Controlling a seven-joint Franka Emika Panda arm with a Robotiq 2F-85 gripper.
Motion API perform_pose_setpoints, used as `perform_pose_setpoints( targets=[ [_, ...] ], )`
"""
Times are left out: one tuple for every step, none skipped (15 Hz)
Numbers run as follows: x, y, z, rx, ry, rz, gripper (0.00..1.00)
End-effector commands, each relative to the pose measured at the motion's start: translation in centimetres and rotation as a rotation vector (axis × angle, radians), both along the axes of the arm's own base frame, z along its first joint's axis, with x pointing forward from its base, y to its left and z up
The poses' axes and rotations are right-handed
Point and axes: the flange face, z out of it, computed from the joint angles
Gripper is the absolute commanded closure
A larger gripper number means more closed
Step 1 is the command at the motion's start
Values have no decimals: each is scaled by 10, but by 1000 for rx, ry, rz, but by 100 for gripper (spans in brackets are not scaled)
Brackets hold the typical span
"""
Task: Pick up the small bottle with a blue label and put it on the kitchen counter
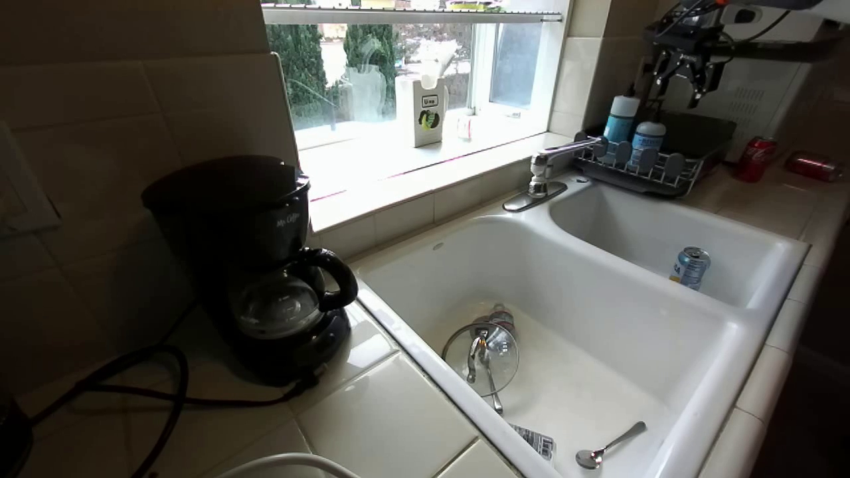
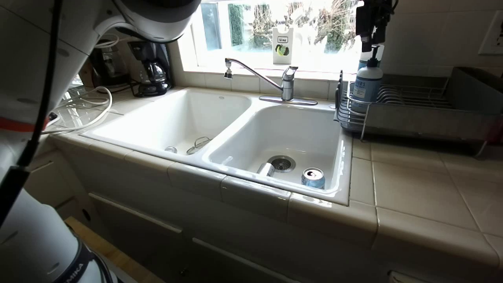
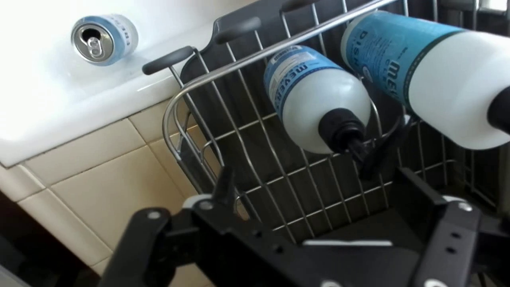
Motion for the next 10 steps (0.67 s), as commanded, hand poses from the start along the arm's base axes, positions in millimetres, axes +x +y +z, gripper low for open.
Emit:
perform_pose_setpoints(
  targets=[
    [3,-1,0,-16,-36,-193,0],
    [3,-2,-1,-16,-46,-244,0],
    [2,-3,-2,-11,-54,-295,0],
    [1,-3,-3,-4,-57,-347,0],
    [1,-3,-5,2,-57,-387,0],
    [0,-2,-7,18,-53,-400,0],
    [2,0,-6,36,-63,-379,0],
    [3,1,-6,58,-67,-341,0],
    [5,2,-6,64,-76,-332,0],
    [7,3,-6,68,-83,-323,0]
  ],
)
